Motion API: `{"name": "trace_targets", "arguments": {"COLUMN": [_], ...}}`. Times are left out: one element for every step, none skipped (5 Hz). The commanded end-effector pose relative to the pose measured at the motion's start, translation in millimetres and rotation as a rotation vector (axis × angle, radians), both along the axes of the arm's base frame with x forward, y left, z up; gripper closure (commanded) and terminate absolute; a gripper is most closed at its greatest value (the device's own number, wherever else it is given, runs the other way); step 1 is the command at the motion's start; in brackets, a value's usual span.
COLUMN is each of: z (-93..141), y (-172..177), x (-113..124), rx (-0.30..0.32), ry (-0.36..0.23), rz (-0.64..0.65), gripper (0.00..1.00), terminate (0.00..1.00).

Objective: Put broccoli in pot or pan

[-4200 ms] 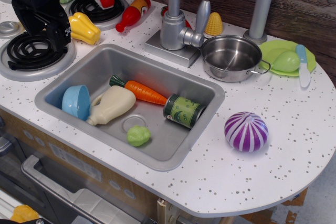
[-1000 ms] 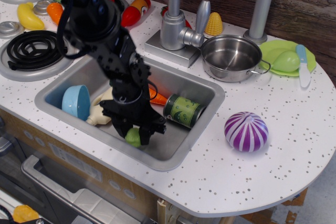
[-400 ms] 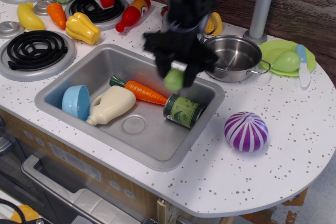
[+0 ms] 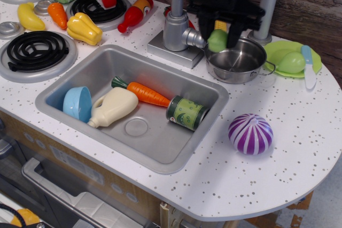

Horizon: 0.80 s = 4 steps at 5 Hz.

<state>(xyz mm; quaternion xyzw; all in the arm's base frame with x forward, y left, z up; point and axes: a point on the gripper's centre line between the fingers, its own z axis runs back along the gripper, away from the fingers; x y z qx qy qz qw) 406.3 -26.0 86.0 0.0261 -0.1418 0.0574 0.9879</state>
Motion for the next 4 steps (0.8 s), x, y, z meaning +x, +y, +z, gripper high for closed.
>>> {"name": "trace_targets", "arguments": {"z": [-6, -17, -17, -17], "y": [-6, -7, -7, -7], "x": [32, 36, 36, 36], "rx": [-0.042, -0.074, -0.074, -0.074], "ry": [-0.095, -0.114, -0.114, -0.114], "rz": [-0.050, -0.012, -0.012, -0.012], "gripper": [0.00, 0.00, 0.00, 0.00], "terminate": [0.00, 0.00, 0.00, 1.00]}}
